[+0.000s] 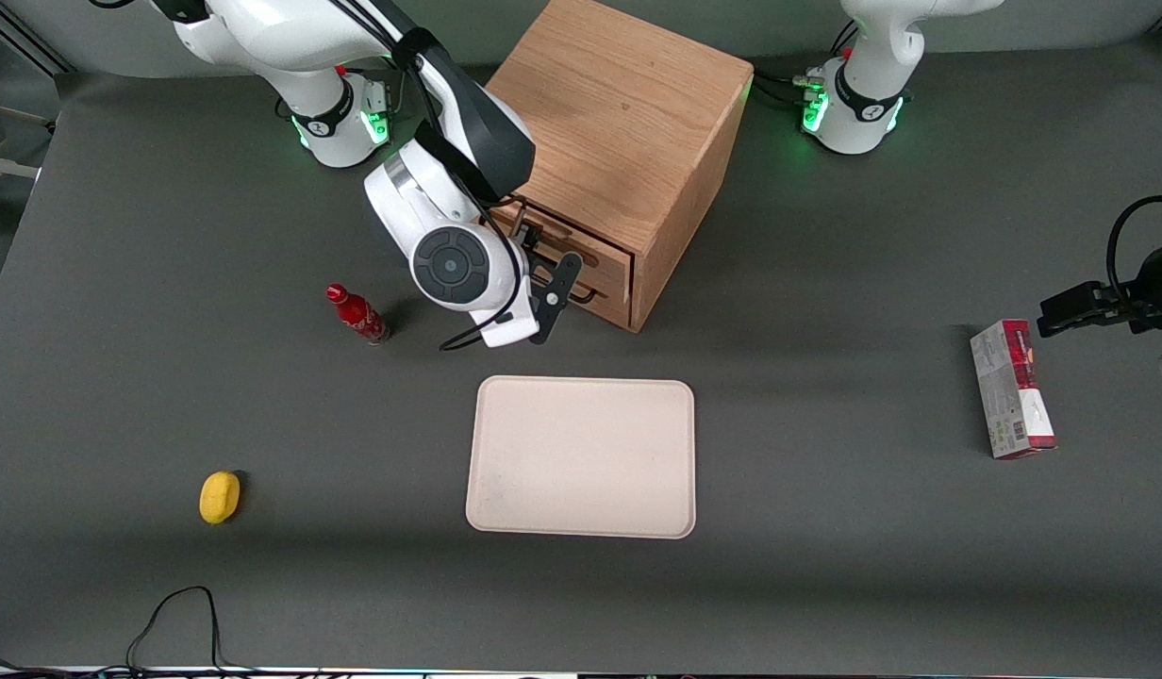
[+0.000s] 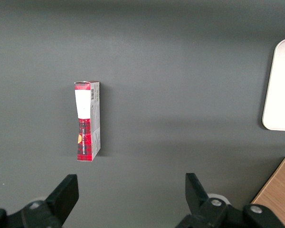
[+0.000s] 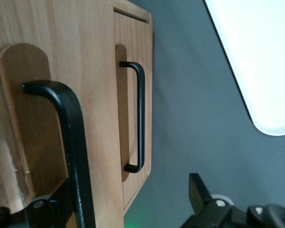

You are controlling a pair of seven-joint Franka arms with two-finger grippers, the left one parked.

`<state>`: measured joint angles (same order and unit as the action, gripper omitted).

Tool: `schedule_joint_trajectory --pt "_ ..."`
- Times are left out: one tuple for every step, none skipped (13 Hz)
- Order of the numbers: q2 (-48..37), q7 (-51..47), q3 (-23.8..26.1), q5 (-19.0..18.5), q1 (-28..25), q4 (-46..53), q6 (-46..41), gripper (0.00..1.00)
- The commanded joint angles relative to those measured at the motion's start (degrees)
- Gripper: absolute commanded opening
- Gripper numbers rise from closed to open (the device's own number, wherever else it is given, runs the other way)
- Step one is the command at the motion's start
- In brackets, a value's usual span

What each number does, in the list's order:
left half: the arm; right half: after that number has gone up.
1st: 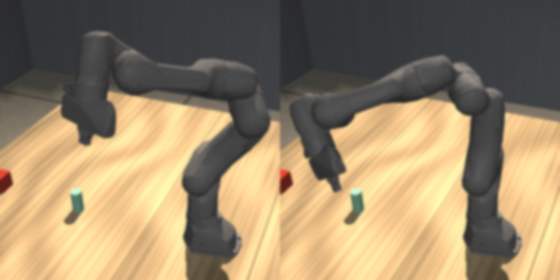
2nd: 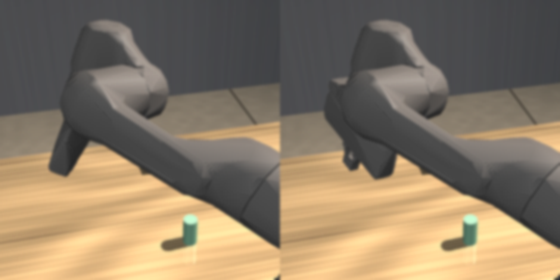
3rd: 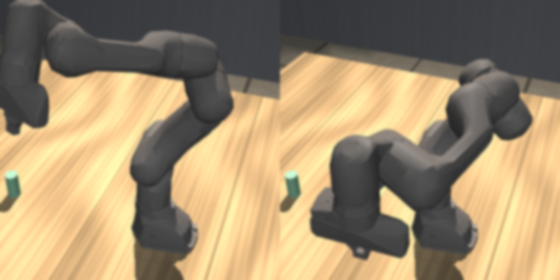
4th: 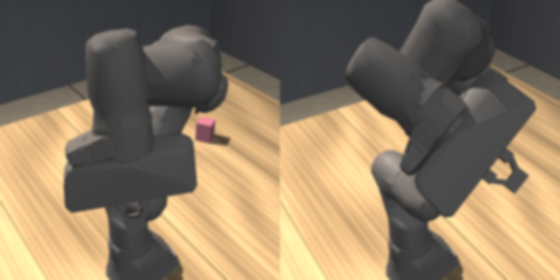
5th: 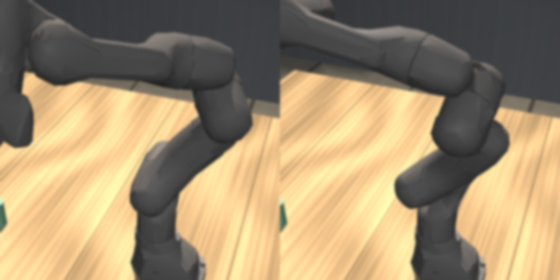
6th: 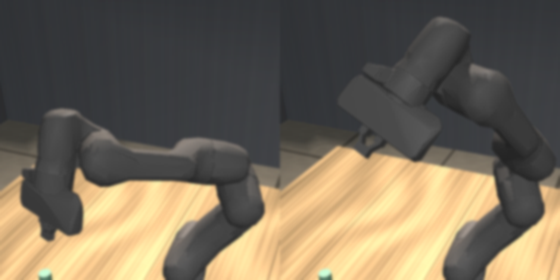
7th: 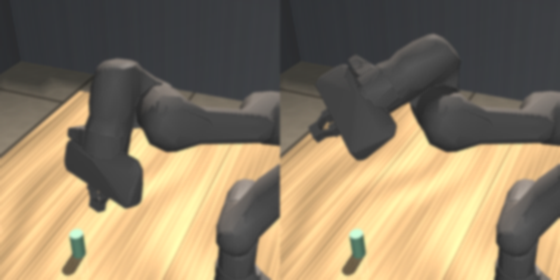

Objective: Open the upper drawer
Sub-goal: 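Pull the upper drawer handle outward with the right gripper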

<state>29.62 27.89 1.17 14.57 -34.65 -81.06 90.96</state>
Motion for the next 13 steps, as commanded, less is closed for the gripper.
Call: schedule_joint_trajectory --pt "-0.62 0.32 -0.91 0.46 0.29 -0.76 1.06 1.00" --pt "-0.36 0.32 -0.91 0.37 0.90 -0.24 1.76 1.00" --pt "-0.18 0.24 -1.00 0.02 1.25 0.11 1.94 1.00" --pt "0.08 0.32 -0.91 -0.50 1.69 0.38 2.37 1.00" --pt "0.17 0.32 -0.91 -0.60 2.39 0.47 2.64 1.00" --pt "0.17 0.32 -0.91 -0.68 2.75 0.73 2.73 1.00" --pt "0.26 0.50 -0.91 -0.77 2.84 1.08 2.73 1.00" --pt "0.52 0.67 -0.91 -0.77 3.88 1.26 2.73 1.00" --pt "0.70 0.67 -0.91 -0.77 4.33 1.43 2.73 1.00" --pt "1.05 0.67 -0.91 -0.77 4.51 1.87 2.99 1.00" --pt "1.49 0.67 -0.91 -0.77 4.94 2.40 3.17 1.00" --pt "1.84 0.67 -0.91 -0.86 5.12 2.66 3.43 1.00" --pt "2.02 0.67 -1.00 -0.86 5.21 3.01 3.78 1.00"
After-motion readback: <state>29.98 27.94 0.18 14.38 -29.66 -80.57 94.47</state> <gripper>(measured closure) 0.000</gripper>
